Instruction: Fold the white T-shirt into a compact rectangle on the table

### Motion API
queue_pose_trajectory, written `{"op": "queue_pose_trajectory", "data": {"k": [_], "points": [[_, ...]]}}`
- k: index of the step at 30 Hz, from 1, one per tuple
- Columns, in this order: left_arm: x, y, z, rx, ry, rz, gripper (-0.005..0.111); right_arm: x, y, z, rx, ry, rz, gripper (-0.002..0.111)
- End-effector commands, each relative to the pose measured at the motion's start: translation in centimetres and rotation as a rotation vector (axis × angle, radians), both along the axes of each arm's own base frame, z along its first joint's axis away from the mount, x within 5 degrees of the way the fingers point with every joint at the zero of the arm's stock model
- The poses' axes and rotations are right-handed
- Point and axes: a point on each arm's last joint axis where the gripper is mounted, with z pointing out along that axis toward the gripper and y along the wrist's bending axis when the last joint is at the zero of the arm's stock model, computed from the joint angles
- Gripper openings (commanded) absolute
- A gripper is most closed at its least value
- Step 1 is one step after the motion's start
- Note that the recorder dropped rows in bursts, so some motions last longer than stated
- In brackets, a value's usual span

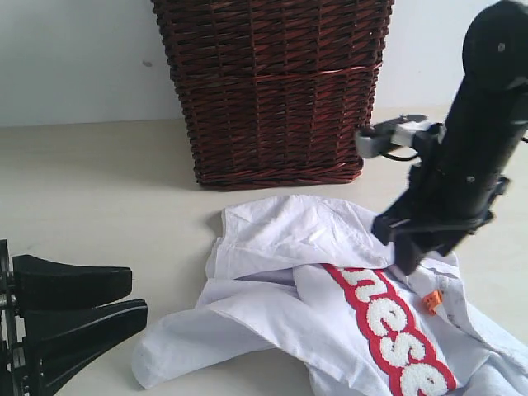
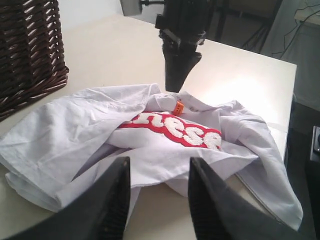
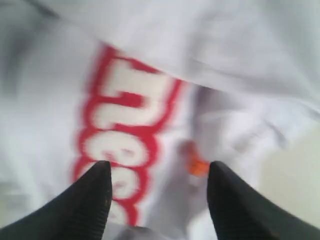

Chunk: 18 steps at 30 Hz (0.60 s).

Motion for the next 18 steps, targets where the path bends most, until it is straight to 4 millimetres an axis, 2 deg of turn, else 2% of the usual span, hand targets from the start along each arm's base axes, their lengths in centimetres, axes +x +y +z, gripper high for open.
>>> {"op": "queue_pose_trajectory", "data": {"k": [1, 5, 10, 12, 16, 18], "points": [[0.0, 0.0, 0.2, -0.002, -0.004, 0.004, 0.039, 0.2, -3.0, -3.4, -0.256, 0.01, -0.143, 0.056], [0.0, 0.0, 0.2, -0.003, -0.004, 0.003, 0.039, 0.2, -3.0, -6.4, -0.185, 0.119, -0.147, 0.056], [0.0, 0.0, 0.1, 0.0, 0.005, -0.001, 0.039, 0.5, -2.3, -7.7, -0.111, 0.136, -0.129, 0.052], [0.0, 0.0, 0.1, 0.001, 0.004, -0.002, 0.039, 0.5, -2.3, -7.7, -0.101, 0.136, -0.11, 0.041], [0.0, 0.0, 0.1, 0.001, 0.004, -0.002, 0.039, 1.0, -2.2, -6.3, -0.103, 0.135, -0.047, -0.001], [0.0, 0.0, 0.2, 0.0, 0.004, -0.004, 0.039, 1.2, -2.3, -5.0, -0.108, 0.114, -0.026, 0.0]]}}
